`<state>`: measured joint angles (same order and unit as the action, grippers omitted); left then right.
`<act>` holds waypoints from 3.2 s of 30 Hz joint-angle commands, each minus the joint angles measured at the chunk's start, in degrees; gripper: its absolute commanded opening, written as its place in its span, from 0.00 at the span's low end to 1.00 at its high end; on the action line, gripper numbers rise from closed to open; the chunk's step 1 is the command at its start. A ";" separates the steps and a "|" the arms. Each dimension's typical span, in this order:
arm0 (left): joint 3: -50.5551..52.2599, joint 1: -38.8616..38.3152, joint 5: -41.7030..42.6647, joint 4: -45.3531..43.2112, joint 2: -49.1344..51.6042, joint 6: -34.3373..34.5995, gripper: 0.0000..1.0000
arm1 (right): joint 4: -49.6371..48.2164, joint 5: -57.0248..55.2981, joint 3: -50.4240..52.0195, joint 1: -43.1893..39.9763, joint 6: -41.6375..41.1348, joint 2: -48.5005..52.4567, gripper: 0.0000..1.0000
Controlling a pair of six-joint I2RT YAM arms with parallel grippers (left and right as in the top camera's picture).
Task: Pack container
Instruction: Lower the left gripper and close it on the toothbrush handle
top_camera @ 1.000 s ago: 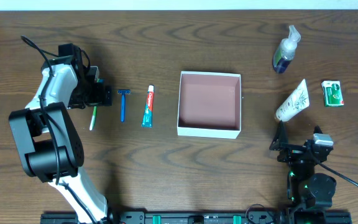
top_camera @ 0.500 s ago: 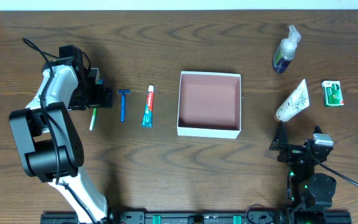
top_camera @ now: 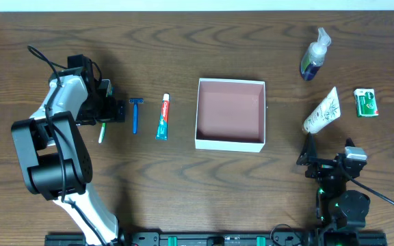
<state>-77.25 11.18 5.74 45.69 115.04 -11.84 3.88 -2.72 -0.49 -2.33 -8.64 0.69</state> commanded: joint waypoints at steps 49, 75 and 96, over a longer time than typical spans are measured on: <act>1.66 0.15 -0.48 -1.66 0.72 0.07 0.98 | 0.20 0.17 0.17 0.57 0.59 -0.31 0.99; 1.77 0.15 -2.82 -1.70 0.72 0.07 0.98 | 0.20 0.17 0.17 0.57 0.59 -0.31 0.99; 3.63 0.15 -2.82 -3.85 0.72 0.07 0.98 | 0.20 0.17 0.17 0.57 0.59 -0.31 0.99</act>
<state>-74.85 11.18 3.92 42.83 114.98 -11.86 3.88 -2.72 -0.49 -2.33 -8.64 0.69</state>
